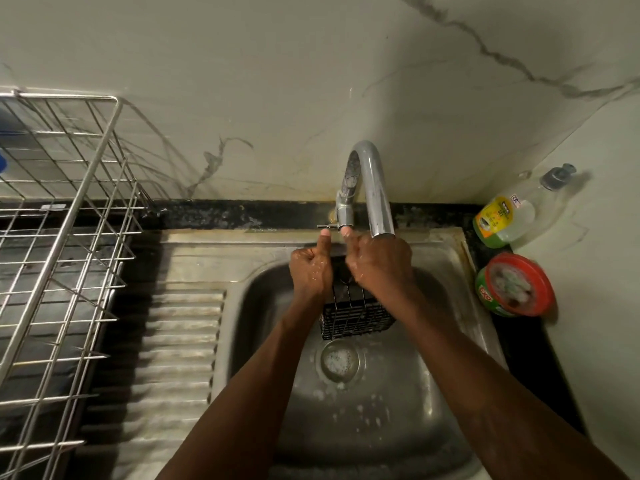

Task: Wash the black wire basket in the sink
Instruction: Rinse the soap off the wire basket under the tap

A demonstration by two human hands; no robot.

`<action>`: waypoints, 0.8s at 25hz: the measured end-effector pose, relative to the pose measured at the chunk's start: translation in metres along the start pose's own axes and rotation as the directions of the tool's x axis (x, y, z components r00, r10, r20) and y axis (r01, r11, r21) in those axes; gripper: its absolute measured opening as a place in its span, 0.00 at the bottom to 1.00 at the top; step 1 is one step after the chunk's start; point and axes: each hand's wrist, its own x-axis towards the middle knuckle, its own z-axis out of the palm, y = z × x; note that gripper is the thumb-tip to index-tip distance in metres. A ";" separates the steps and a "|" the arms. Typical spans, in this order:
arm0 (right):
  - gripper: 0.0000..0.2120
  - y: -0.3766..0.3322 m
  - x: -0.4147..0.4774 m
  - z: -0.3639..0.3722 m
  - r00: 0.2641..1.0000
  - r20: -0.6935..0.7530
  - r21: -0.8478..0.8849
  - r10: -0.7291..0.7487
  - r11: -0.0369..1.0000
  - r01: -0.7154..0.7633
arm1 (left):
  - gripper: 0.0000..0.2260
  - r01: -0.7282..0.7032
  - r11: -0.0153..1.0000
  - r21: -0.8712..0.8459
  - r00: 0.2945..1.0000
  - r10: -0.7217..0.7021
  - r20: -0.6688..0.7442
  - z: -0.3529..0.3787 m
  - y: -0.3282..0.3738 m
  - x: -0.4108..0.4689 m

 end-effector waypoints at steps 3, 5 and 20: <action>0.23 -0.007 -0.036 0.023 0.940 -0.197 -0.020 -0.280 0.959 0.281 | 0.25 0.026 1.000 0.005 1.000 -0.026 -0.018 0.001 0.003 -0.001; 0.20 0.015 -0.036 0.025 0.883 -0.223 0.026 -0.412 0.903 0.428 | 0.22 0.056 0.998 0.017 0.998 -0.056 0.003 0.000 0.005 -0.003; 0.26 -0.027 -0.046 0.007 0.883 -0.233 -0.029 -0.408 0.910 0.413 | 0.16 0.129 0.991 -0.048 0.991 -0.130 -0.031 -0.045 0.006 0.003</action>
